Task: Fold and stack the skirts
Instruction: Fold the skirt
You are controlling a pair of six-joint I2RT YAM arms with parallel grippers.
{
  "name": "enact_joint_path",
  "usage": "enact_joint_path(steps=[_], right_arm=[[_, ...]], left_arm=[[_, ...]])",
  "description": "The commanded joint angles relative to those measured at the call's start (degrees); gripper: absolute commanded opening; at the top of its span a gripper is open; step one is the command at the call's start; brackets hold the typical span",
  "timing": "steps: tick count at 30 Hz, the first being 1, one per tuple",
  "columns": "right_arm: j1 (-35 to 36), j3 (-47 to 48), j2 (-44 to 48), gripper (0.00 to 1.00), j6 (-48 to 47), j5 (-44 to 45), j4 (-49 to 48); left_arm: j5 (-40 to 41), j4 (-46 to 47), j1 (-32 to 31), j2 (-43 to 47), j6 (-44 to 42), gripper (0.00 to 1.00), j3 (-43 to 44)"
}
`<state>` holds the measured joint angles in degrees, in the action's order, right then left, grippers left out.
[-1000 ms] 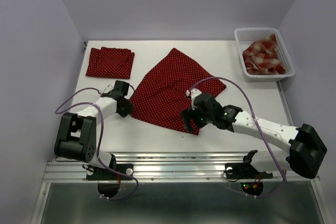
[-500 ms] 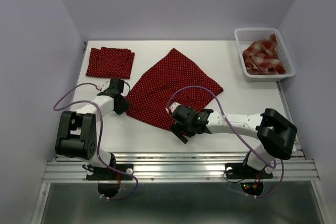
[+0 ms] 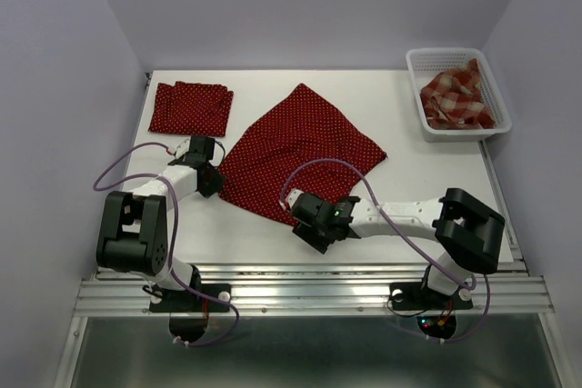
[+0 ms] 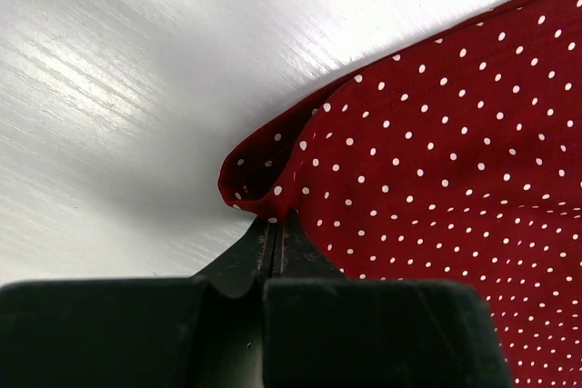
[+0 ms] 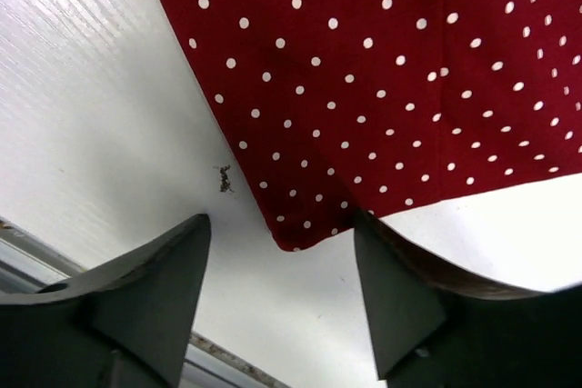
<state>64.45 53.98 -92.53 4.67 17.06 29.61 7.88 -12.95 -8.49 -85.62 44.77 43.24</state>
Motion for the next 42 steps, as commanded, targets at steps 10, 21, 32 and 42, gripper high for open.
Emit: enact_joint_path(steps=[10,21,32,42], right_arm=[[0.2,2.4,-2.3,0.17,0.3,-3.5,0.1],[2.6,1.9,9.4,0.01,4.6,-19.9,1.8],[2.6,4.0,21.1,0.01,13.0,-17.6,6.9],[-10.5,6.0,24.7,0.01,13.4,-13.2,10.2]], left_arm=[[1.5,-0.9,0.8,3.2,-0.3,0.0,0.3],[5.1,-10.3,1.1,20.5,3.1,0.0,-3.0],[6.4,-14.4,1.2,33.6,4.0,0.0,3.7],[4.5,-5.8,-3.9,19.8,1.9,0.0,19.0]])
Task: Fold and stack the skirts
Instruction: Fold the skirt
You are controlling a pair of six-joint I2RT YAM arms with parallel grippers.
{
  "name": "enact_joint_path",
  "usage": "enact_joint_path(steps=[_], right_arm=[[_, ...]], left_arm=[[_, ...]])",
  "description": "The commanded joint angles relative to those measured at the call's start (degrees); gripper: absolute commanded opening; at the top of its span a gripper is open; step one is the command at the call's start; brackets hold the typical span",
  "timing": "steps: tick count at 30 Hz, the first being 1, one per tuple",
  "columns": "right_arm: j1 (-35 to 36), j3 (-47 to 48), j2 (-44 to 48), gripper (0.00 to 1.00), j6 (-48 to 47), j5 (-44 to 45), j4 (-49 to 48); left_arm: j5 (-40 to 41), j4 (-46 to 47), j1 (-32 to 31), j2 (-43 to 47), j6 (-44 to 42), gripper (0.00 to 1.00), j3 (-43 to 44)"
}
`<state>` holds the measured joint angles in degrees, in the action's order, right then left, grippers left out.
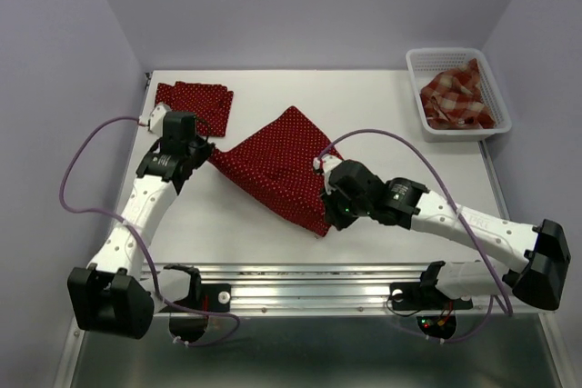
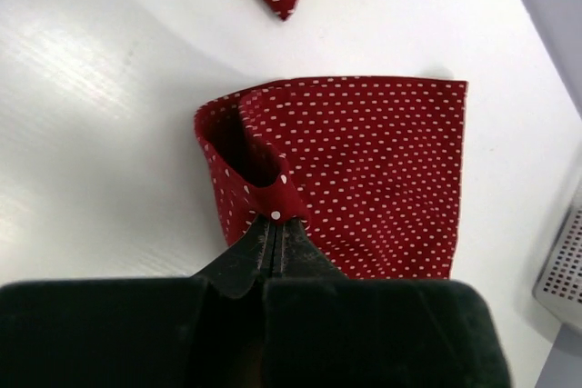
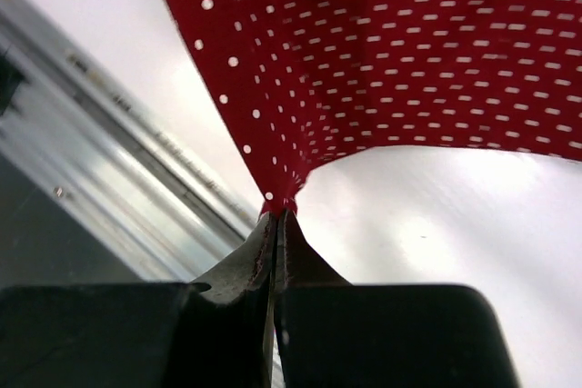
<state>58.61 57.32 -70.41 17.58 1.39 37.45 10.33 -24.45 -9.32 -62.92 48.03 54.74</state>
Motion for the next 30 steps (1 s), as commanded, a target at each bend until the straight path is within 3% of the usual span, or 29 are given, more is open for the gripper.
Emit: enact_joint_path(steps=[1,14,30], right_arm=[[-5.4,2.8,2.6,0.01,0.3,3.0,2.5],[-19.3,3.4,0.4,0.01,-2.3,4.6,2.5],[-29.7,2.7,-6.6,0.01,-3.6,1.5,-0.8]], left_arm=[[3.0,6.0,-3.9,-5.4,-1.5,0.0,9.0],[5.1,9.2,-10.7,-28.1,-4.8,0.0,30.3],[2.0,10.5,-14.4,-51.2,-9.6,0.0,51.9]])
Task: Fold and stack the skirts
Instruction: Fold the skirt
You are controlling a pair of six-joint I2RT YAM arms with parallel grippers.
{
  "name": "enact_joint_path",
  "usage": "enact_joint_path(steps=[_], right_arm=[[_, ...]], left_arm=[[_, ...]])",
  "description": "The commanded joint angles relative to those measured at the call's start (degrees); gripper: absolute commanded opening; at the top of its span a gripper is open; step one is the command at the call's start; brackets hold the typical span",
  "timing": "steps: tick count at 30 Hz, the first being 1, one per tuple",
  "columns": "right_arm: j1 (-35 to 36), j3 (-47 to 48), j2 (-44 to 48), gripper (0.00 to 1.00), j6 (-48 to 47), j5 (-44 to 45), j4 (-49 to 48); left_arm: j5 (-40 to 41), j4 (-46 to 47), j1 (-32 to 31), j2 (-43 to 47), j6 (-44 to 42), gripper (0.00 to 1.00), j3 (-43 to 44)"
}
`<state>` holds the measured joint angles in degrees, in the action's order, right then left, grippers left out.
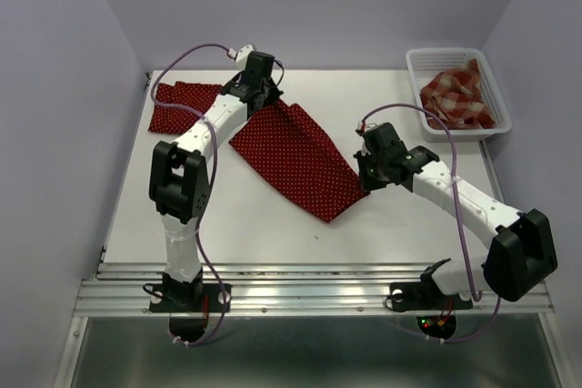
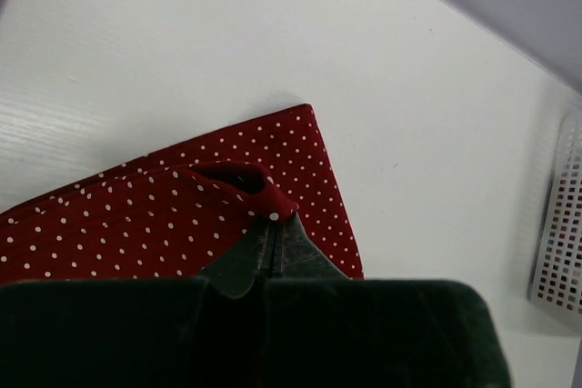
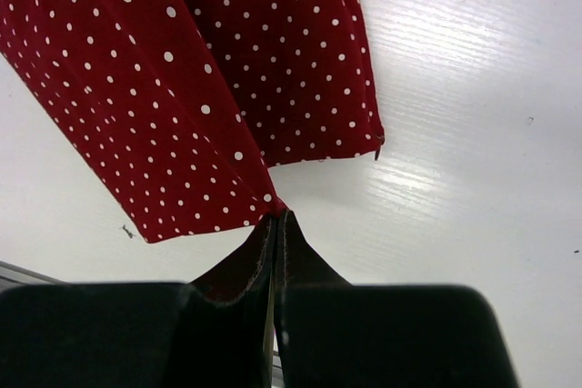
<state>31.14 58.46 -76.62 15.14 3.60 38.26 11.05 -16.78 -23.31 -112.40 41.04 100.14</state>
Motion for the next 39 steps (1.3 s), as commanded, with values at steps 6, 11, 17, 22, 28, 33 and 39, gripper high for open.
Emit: enact_joint_path(steps=[6,11,17,22,28,33,39], right_arm=[[-5.1,1.0,-4.4,0.01,-1.5,-1.1,-3.6],[-7.1,1.2,-6.9,0.01,-1.6,-3.1,-5.6],[-8.2,1.5,-10.4,0.01,-1.4,-3.1,-7.6],[-9.3,1.3,-13.3,0.01,-0.8,-3.1,-7.7],[-10.0,1.6,-14.4,0.09,1.0,1.2,-7.7],[-10.0,3.1,-14.5,0.27,2.4,3.8,-7.2],[-10.0,6.8,-9.5,0.68,2.4,7.5,-6.0]], left_arm=[[0.5,2.1,-0.5,-7.7,-2.6,0.0,11.0],[-0.7,0.8,-0.6,-12.9,-2.8,0.0,14.8],[-1.7,1.3,-0.6,-17.1,-3.0,0.0,17.3],[-2.2,0.9,-0.6,-18.9,-3.4,0.0,18.9],[-5.1,1.9,-0.6,-20.7,-4.6,0.0,19.3],[-7.4,0.8,-0.6,-21.1,-6.0,0.35,20.6],[-7.7,0.4,-1.1,-16.8,-7.9,0.99,21.0]])
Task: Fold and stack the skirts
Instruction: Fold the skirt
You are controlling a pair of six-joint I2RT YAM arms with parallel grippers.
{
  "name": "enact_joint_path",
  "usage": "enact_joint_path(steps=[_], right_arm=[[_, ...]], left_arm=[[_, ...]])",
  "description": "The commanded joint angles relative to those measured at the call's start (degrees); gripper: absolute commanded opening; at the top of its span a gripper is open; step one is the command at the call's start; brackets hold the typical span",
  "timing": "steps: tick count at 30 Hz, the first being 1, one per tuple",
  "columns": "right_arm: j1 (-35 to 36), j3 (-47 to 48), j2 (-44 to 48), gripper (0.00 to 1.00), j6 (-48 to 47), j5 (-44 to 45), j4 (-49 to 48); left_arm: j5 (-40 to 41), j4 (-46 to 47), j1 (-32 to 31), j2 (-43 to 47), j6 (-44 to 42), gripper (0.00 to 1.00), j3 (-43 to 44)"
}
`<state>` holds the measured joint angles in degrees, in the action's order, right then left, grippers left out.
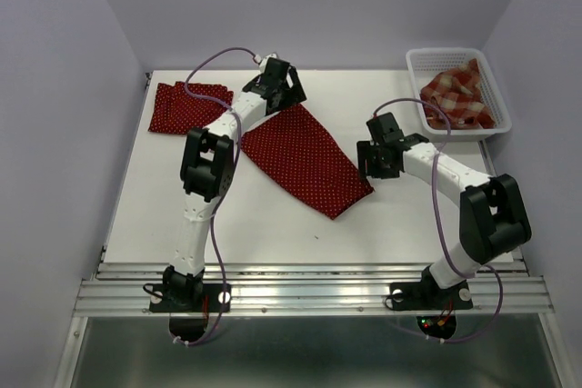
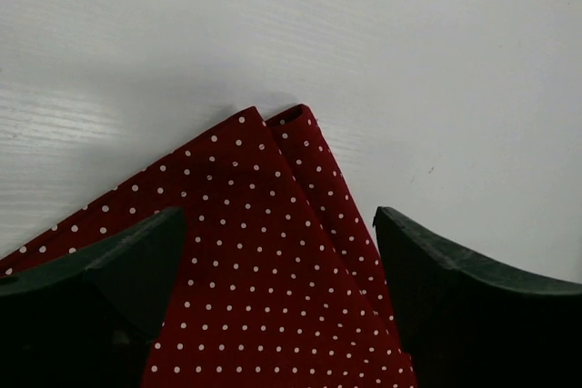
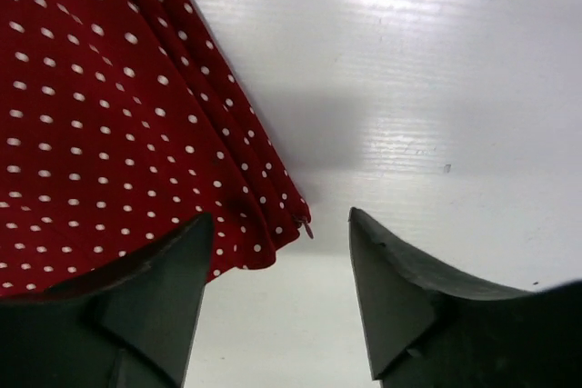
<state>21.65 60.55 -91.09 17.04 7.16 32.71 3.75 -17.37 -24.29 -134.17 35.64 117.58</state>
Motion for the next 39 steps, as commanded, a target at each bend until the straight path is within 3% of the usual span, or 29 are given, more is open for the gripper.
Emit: enact_joint_path(steps=[1,2,8,12,17,33,39], right_arm=[[-0.5,5.0,7.1,0.77,0.4,3.1,-0.2],[-0.5,5.1,8.4,1.0,-0.3,1.8,-0.3],[-0.5,-2.4,16.7,1.0,-0.8,-21.8,-6.9],[-0.5,-6.1,17.6,1.0,1.4,-29.2,-11.6],[-0.5,-6.9,14.4,1.0,2.2,-26.5,-13.5],[-1.5,-5.5,-4.7,1.0,6.0,-13.3,-15.9],[-3.8,-5.3,-7.9,1.0,3.7,-14.6,-16.5]], left_arm=[[-0.1,0.8,-0.4,5.8,-2.9,0.99,3.4],[0.2,0.4,-0.5,7.5,-3.2,0.99,3.0],[1.7,2.1,-1.0,18.2,-3.6,0.99,-10.1],[2.6,4.7,-1.0,24.7,-3.3,0.99,-21.0],[1.3,7.6,-1.0,27.1,-4.3,0.99,-29.7],[-2.4,9.0,1.4,20.5,-6.7,0.99,-31.6],[-5.9,11.4,2.9,18.8,-6.5,0.99,-35.4]])
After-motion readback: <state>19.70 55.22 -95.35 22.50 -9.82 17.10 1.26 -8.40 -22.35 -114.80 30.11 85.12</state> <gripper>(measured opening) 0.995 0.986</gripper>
